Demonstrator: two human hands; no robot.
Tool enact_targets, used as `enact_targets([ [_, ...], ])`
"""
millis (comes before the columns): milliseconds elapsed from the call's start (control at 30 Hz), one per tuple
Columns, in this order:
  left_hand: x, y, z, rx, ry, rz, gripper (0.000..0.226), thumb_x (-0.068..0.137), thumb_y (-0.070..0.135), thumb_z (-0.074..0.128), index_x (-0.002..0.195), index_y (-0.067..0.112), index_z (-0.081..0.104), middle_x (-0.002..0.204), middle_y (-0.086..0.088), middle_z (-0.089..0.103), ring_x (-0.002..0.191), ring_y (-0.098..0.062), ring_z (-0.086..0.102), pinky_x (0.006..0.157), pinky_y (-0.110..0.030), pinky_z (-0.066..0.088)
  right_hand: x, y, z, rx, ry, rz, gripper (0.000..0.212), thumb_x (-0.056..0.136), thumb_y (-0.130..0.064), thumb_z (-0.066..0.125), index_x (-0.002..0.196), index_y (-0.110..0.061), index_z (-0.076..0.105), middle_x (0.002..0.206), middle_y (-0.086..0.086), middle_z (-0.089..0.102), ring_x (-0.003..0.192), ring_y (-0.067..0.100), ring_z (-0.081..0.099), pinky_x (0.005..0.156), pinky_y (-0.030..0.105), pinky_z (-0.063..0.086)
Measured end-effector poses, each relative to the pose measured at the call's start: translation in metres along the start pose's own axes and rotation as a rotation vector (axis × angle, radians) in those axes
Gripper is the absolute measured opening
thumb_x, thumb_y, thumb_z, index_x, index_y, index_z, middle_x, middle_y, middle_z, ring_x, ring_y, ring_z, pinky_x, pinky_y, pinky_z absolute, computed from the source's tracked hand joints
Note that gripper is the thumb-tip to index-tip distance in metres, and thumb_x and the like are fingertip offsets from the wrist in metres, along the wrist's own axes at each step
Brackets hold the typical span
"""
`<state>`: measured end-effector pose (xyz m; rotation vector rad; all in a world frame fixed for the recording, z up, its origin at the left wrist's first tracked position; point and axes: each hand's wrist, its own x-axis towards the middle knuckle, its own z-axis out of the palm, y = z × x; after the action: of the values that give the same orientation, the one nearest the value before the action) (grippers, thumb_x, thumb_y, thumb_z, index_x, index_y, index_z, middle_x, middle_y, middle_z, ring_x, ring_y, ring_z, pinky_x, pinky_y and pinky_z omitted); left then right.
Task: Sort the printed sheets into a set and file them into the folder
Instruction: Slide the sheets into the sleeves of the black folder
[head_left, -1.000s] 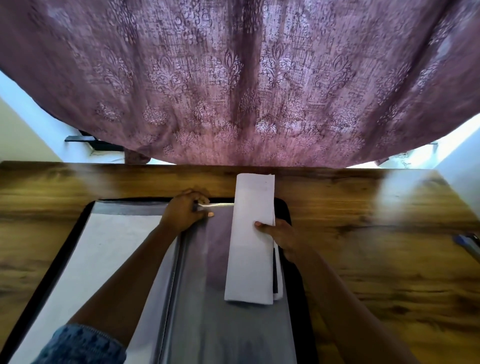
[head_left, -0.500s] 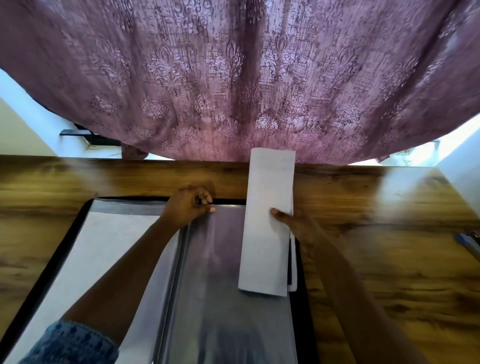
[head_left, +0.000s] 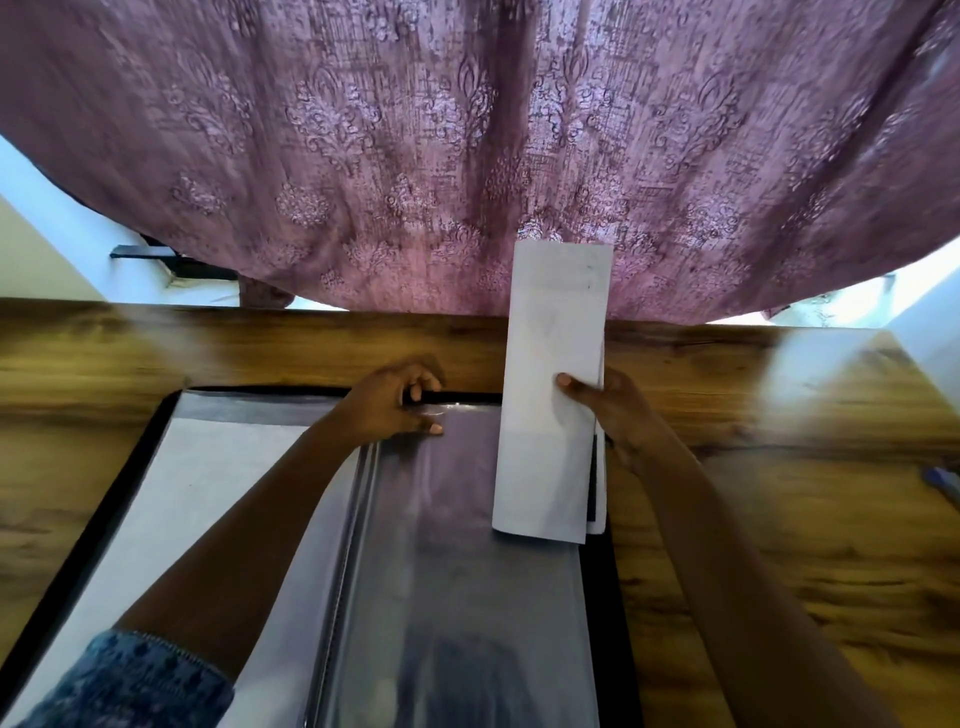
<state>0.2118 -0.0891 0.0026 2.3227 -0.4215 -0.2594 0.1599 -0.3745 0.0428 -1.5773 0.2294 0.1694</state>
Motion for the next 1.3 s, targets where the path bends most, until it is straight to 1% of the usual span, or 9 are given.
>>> enact_targets([
  [100, 0.001, -0.002, -0.005, -0.04, -0.032, -0.076, 0.031, 0.06, 0.031, 0.09, 0.082, 0.024, 0.069, 0.079, 0.004, 0.069, 0.076, -0.016, 0.063, 0.072, -0.037, 0.053, 0.0, -0.011, 0.0, -0.02, -0.001, -0.042, 0.029, 0.086, -0.025, 0.067, 0.113, -0.018, 0.061, 0.103, -0.008, 0.067, 0.095, 0.009, 0.065, 0.085, 0.031, 0.053],
  [200, 0.004, -0.002, -0.009, -0.115, -0.108, -0.112, 0.027, 0.06, 0.035, 0.089, 0.078, 0.023, 0.072, 0.074, 0.004, 0.07, 0.068, -0.013, 0.062, 0.067, -0.038, 0.054, 0.0, -0.02, -0.001, -0.03, 0.014, -0.078, 0.026, 0.086, -0.023, 0.067, 0.11, -0.019, 0.061, 0.101, -0.008, 0.067, 0.087, 0.002, 0.066, 0.073, 0.019, 0.054],
  [333, 0.009, 0.006, -0.014, -0.091, -0.17, -0.146, 0.032, 0.069, 0.041, 0.08, 0.074, 0.011, 0.072, 0.059, 0.013, 0.06, 0.057, 0.003, 0.052, 0.061, -0.015, 0.042, 0.001, -0.031, -0.004, -0.047, 0.035, -0.104, 0.021, 0.087, -0.021, 0.066, 0.106, -0.02, 0.059, 0.089, -0.015, 0.062, 0.074, -0.006, 0.06, 0.056, 0.005, 0.047],
  [433, 0.013, 0.007, -0.021, -0.134, -0.196, -0.184, 0.024, 0.079, 0.032, 0.076, 0.075, 0.008, 0.073, 0.057, 0.015, 0.061, 0.058, 0.004, 0.055, 0.06, -0.014, 0.044, 0.0, -0.039, -0.003, -0.071, 0.041, -0.142, 0.022, 0.087, -0.021, 0.066, 0.108, -0.022, 0.058, 0.098, -0.01, 0.064, 0.079, -0.006, 0.06, 0.063, 0.006, 0.049],
  [567, 0.013, 0.007, -0.025, -0.201, -0.255, -0.095, 0.008, 0.079, 0.007, 0.075, 0.086, 0.012, 0.074, 0.088, -0.007, 0.074, 0.084, -0.015, 0.066, 0.087, -0.032, 0.052, -0.004, -0.047, -0.004, -0.074, 0.049, -0.216, 0.029, 0.086, -0.024, 0.066, 0.114, -0.022, 0.059, 0.108, -0.005, 0.066, 0.094, 0.004, 0.064, 0.081, 0.021, 0.054],
  [733, 0.012, 0.01, -0.019, -0.217, -0.275, -0.04, 0.022, 0.065, 0.014, 0.084, 0.079, 0.007, 0.069, 0.07, 0.003, 0.069, 0.069, -0.007, 0.062, 0.069, -0.017, 0.05, -0.004, -0.062, -0.002, -0.093, 0.072, -0.316, 0.019, 0.09, -0.019, 0.062, 0.108, -0.021, 0.058, 0.095, -0.013, 0.064, 0.075, -0.01, 0.064, 0.065, 0.01, 0.051],
  [1033, 0.008, 0.004, -0.015, 0.017, -0.169, 0.092, 0.011, 0.074, 0.021, 0.081, 0.084, 0.023, 0.077, 0.082, 0.014, 0.073, 0.081, -0.001, 0.067, 0.08, -0.028, 0.055, 0.004, -0.073, 0.009, -0.14, 0.15, -0.43, 0.017, 0.091, -0.023, 0.062, 0.108, -0.022, 0.059, 0.098, -0.008, 0.067, 0.088, -0.001, 0.064, 0.08, 0.021, 0.054],
  [1133, -0.001, 0.0, -0.008, 0.196, -0.015, 0.289, 0.019, 0.084, 0.038, 0.067, 0.094, 0.026, 0.076, 0.095, 0.018, 0.069, 0.097, 0.012, 0.055, 0.083, -0.026, 0.05, 0.008, -0.079, 0.016, -0.114, 0.164, -0.466, 0.014, 0.091, -0.022, 0.063, 0.105, -0.022, 0.06, 0.094, -0.012, 0.066, 0.084, -0.004, 0.065, 0.078, 0.021, 0.054],
  [1300, -0.017, -0.015, 0.007, 0.592, 0.348, 0.673, 0.028, 0.094, 0.033, 0.053, 0.106, 0.021, 0.075, 0.118, 0.0, 0.068, 0.106, -0.019, 0.057, 0.085, -0.031, 0.045, 0.014, -0.079, 0.03, -0.099, 0.14, -0.481, 0.015, 0.092, -0.02, 0.062, 0.107, -0.019, 0.061, 0.095, -0.009, 0.067, 0.083, -0.005, 0.065, 0.075, 0.019, 0.054],
])
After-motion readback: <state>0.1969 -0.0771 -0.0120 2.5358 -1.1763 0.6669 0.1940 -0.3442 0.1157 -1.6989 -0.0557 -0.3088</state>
